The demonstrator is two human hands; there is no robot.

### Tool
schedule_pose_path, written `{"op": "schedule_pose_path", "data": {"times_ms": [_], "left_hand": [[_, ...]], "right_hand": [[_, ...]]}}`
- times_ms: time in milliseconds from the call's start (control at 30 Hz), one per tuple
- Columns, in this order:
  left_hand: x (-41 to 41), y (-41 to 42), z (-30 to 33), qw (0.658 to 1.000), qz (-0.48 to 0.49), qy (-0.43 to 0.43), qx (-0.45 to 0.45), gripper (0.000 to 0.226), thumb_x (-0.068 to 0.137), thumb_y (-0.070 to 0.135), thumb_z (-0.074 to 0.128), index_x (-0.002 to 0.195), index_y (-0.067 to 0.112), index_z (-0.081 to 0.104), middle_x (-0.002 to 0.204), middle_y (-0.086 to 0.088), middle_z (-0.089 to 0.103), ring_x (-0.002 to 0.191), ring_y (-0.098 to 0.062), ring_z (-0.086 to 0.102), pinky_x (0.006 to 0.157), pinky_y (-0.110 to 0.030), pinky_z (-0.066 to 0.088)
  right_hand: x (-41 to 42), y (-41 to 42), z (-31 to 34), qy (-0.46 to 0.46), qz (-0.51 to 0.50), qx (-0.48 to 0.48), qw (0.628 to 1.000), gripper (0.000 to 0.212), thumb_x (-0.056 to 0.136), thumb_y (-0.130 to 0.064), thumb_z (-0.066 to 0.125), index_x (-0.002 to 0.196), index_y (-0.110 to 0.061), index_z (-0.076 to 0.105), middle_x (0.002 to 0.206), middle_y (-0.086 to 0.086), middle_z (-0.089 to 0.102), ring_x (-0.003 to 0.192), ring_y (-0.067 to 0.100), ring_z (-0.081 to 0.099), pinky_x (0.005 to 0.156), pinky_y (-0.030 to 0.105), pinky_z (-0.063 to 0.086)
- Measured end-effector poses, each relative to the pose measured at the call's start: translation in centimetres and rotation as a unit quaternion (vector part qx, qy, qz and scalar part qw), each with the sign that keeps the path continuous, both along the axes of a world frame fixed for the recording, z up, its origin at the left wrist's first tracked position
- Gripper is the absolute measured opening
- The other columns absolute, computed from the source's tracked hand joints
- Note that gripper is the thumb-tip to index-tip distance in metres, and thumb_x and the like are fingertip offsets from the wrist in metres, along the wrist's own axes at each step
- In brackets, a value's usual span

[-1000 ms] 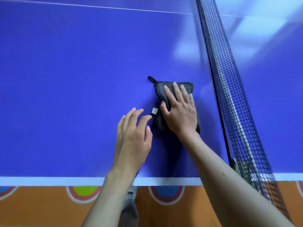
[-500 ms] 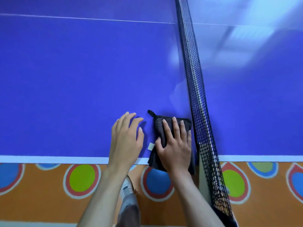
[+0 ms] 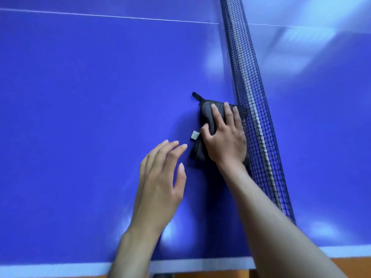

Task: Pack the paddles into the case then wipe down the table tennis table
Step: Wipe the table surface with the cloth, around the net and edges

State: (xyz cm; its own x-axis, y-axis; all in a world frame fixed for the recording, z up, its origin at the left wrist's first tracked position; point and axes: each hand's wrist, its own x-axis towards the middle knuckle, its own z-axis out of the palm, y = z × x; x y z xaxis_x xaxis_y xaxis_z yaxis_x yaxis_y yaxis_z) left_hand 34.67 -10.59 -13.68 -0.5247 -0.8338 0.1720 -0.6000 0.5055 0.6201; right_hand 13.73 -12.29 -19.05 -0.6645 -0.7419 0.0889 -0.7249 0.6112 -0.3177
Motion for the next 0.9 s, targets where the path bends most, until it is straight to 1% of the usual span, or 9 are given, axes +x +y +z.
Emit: {"op": "schedule_pose_path", "data": {"times_ms": [167, 233, 367, 467, 600, 700, 833, 900], "left_hand": [[-0.3, -2.9, -1.0, 1.000, 0.000, -0.022, -0.002, 0.038, 0.100, 0.020, 0.053, 0.138, 0.022, 0.059, 0.144, 0.005, 0.054, 0.145, -0.015, 0.041, 0.118, -0.029, 0.026], [-0.1, -3.5, -1.2, 0.999, -0.010, -0.032, -0.005, 0.038, 0.101, 0.020, 0.053, 0.138, 0.022, 0.060, 0.144, 0.005, 0.054, 0.145, -0.016, 0.041, 0.118, -0.030, 0.027], [0.9, -3.6, -1.3, 0.999, -0.021, -0.044, -0.005, 0.036, 0.102, 0.017, 0.055, 0.138, 0.022, 0.060, 0.144, 0.005, 0.054, 0.145, -0.016, 0.040, 0.117, -0.031, 0.027], [1.8, -3.1, -1.4, 0.999, -0.026, -0.048, -0.005, 0.038, 0.101, 0.014, 0.061, 0.138, 0.021, 0.060, 0.144, 0.004, 0.054, 0.145, -0.017, 0.041, 0.117, -0.033, 0.028], [2.9, -1.3, -1.7, 0.998, -0.033, -0.047, -0.016, 0.038, 0.100, 0.013, 0.062, 0.137, 0.021, 0.060, 0.142, 0.002, 0.056, 0.143, -0.020, 0.043, 0.115, -0.036, 0.032], [4.3, 0.4, -1.8, 0.998, -0.037, -0.045, -0.030, 0.039, 0.099, 0.012, 0.062, 0.138, 0.020, 0.060, 0.142, 0.001, 0.056, 0.142, -0.021, 0.045, 0.115, -0.037, 0.033], [6.6, 2.6, -2.0, 0.996, -0.039, -0.042, -0.062, 0.039, 0.099, 0.011, 0.059, 0.138, 0.018, 0.060, 0.141, -0.001, 0.057, 0.141, -0.023, 0.046, 0.115, -0.043, 0.036], [7.9, 3.7, -2.1, 0.996, -0.036, -0.037, -0.078, 0.037, 0.101, 0.016, 0.054, 0.137, 0.016, 0.061, 0.140, -0.002, 0.058, 0.140, -0.024, 0.047, 0.115, -0.045, 0.037]], "right_hand": [[-4.2, -4.9, 0.0, 0.000, 0.059, -0.026, 0.998, 0.068, 0.092, -0.052, 0.041, 0.157, -0.034, 0.046, 0.169, 0.002, 0.033, 0.158, 0.025, 0.022, 0.127, 0.032, 0.012], [-4.8, -5.4, -0.1, 0.001, 0.068, -0.021, 0.997, 0.068, 0.092, -0.053, 0.040, 0.157, -0.033, 0.046, 0.169, 0.002, 0.033, 0.158, 0.024, 0.022, 0.127, 0.033, 0.012], [-4.3, -4.4, -0.1, 0.001, 0.069, -0.017, 0.997, 0.065, 0.095, -0.047, 0.041, 0.158, -0.032, 0.044, 0.170, 0.001, 0.031, 0.159, 0.023, 0.020, 0.127, 0.031, 0.009], [-2.8, -2.2, -0.1, -0.002, 0.053, -0.018, 0.998, 0.062, 0.097, -0.045, 0.044, 0.158, -0.032, 0.044, 0.170, 0.001, 0.032, 0.159, 0.023, 0.021, 0.127, 0.033, 0.011], [0.0, 2.4, -0.1, 0.012, 0.038, -0.002, 0.999, 0.061, 0.100, -0.045, 0.045, 0.160, -0.034, 0.041, 0.170, -0.002, 0.030, 0.159, 0.020, 0.019, 0.127, 0.031, 0.009], [2.4, 5.8, 0.0, 0.011, 0.018, 0.013, 1.000, 0.060, 0.102, -0.046, 0.046, 0.161, -0.037, 0.038, 0.172, -0.005, 0.027, 0.160, 0.018, 0.016, 0.127, 0.035, 0.014], [6.0, 10.5, 0.0, 0.023, -0.003, 0.017, 1.000, 0.065, 0.097, -0.053, 0.035, 0.160, -0.038, 0.038, 0.171, -0.005, 0.028, 0.160, 0.018, 0.019, 0.127, 0.040, 0.017], [7.5, 12.6, 0.0, 0.023, -0.005, 0.022, 0.999, 0.066, 0.097, -0.054, 0.032, 0.161, -0.039, 0.037, 0.172, -0.005, 0.026, 0.160, 0.018, 0.018, 0.128, 0.042, 0.016]]}}
